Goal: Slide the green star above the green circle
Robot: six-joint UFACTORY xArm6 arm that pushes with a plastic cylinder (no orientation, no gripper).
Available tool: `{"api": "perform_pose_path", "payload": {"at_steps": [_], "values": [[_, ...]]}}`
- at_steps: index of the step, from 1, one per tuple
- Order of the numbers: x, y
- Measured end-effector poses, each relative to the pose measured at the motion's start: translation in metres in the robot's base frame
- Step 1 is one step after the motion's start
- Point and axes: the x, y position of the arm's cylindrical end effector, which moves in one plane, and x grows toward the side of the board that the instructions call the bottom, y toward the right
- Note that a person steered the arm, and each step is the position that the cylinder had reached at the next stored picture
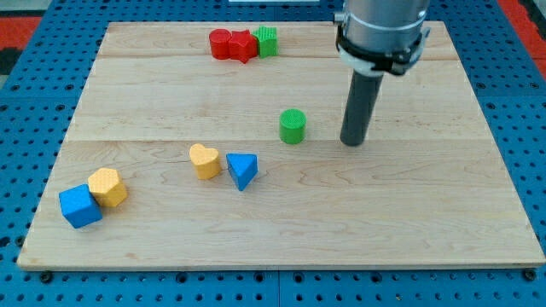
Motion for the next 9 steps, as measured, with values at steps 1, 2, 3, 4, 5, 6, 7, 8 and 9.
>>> {"api": "perform_pose_path", "payload": {"at_steps": [1,2,3,4,5,6,7,8,9], "values": [[-0.015,-0.079],[-0.053,0.028],[-0.160,0.009],[-0.231,-0.040],[-0.214,-0.111],[-0.136,-0.096],[-0.113,-0.096],[-0.140,-0.061],[-0.107,-0.045]]}}
